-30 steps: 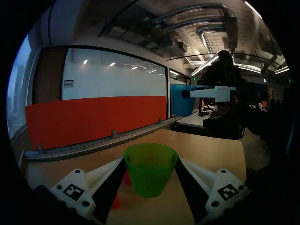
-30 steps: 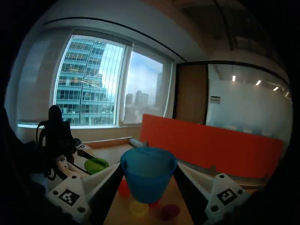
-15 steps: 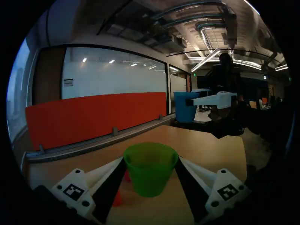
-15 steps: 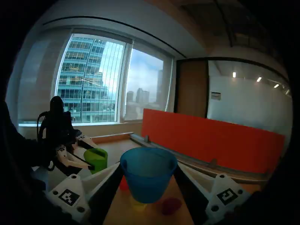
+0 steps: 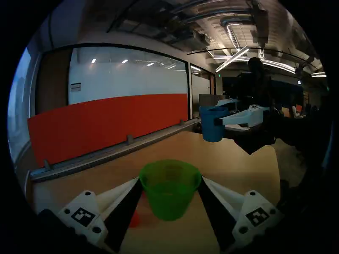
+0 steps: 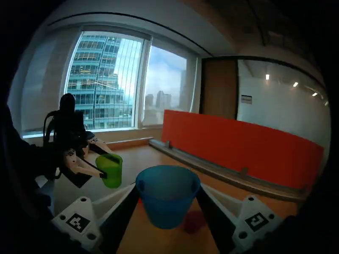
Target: Pour water
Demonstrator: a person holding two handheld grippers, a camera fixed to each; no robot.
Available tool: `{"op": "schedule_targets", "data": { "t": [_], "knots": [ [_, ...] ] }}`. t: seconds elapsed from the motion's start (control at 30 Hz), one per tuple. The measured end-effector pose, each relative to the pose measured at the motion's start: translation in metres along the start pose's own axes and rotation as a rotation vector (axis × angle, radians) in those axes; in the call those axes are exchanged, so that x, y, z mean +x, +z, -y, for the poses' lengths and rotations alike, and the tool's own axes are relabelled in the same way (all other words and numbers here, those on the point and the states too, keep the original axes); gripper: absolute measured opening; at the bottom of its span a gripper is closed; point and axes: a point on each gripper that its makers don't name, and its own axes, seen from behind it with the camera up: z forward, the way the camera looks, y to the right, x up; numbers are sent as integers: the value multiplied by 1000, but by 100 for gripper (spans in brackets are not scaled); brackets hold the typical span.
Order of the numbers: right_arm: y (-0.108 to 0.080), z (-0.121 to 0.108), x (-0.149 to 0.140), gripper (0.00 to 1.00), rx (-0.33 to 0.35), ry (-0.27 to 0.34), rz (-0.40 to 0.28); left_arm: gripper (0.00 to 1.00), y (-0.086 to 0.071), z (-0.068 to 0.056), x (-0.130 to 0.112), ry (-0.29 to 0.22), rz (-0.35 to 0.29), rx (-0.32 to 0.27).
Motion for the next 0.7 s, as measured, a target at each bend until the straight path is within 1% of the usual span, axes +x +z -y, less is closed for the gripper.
{"op": "schedule_targets", "data": {
  "t": [0.17, 0.47, 0.7],
  "knots": [
    [2, 1, -18, 92, 5, -8, 35, 87, 2, 2, -11, 0, 33, -5],
    [6, 7, -45, 92, 34, 5, 92, 88, 7, 4, -36, 13, 103, -15],
    [10, 12, -68, 92, 60, 12, 140, 88, 14, 2, -52, 5, 143, -30]
  ]
}}
